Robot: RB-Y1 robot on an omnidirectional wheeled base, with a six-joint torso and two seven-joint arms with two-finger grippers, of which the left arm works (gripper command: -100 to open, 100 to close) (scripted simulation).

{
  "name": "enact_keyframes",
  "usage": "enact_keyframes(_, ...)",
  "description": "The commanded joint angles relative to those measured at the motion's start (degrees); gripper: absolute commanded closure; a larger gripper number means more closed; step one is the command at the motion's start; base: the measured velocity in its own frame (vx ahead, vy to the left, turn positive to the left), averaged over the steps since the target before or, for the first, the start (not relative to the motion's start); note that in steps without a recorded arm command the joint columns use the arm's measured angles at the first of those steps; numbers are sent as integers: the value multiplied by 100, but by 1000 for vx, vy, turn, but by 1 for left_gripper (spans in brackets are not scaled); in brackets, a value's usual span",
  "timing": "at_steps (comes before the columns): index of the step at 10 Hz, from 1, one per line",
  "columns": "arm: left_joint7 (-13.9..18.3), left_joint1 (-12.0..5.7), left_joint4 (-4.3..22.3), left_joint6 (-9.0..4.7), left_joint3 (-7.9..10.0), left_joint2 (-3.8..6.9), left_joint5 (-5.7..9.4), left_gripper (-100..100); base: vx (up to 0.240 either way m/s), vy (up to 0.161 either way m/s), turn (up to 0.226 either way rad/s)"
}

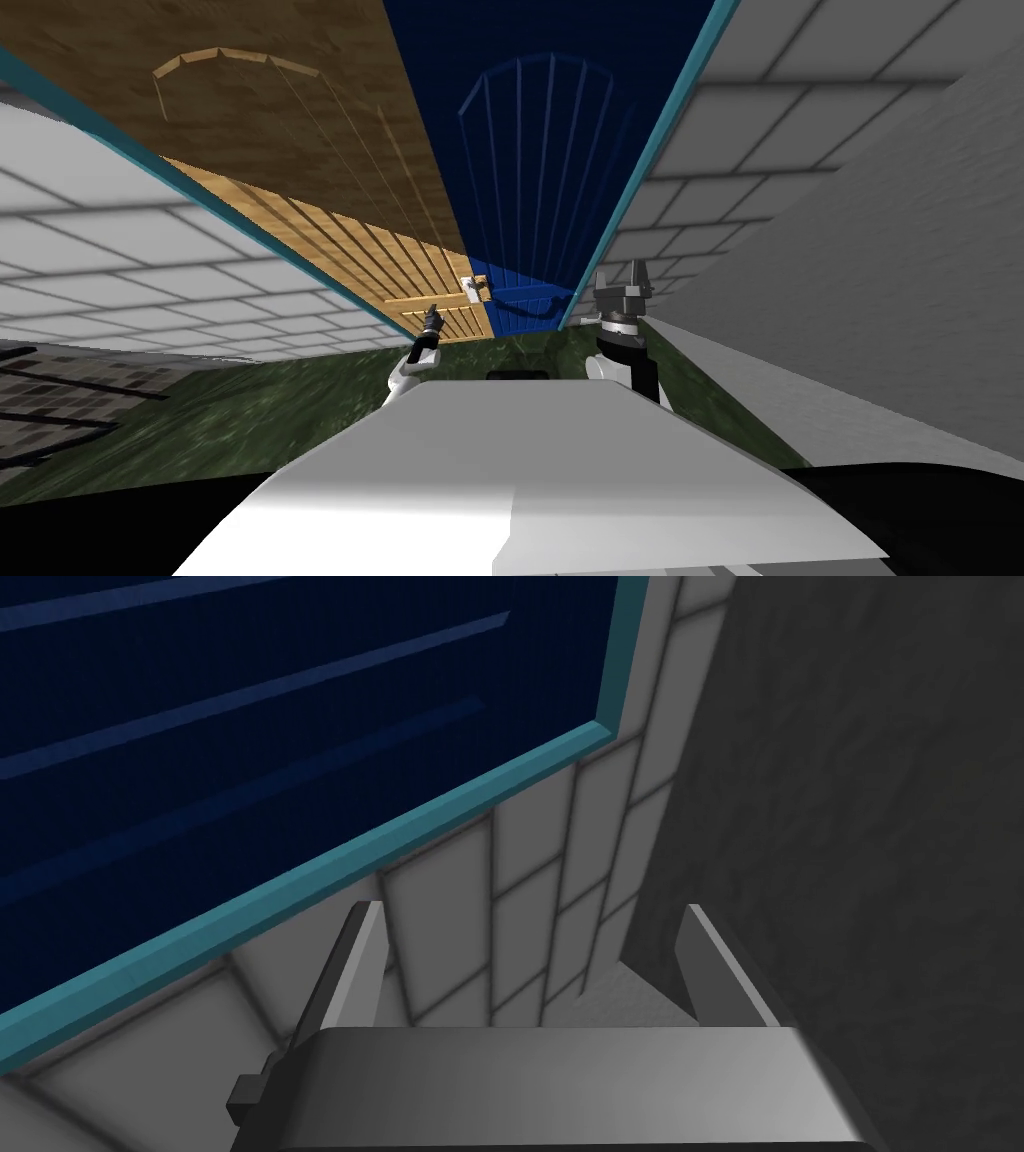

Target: Pull the door open

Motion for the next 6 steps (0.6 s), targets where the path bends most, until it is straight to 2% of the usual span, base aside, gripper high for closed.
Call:
enact_keyframes(1, -29, 107, 116, -46, 168, 49, 10, -100, 37, 89, 122)
enact_keyframes(3, -48, 84, 167, -43, 226, 57, 10, -100, 88, 46, 19)
enact_keyframes(6, -61, -29, 154, -51, 152, -13, -8, -100, 183, 8, -64)
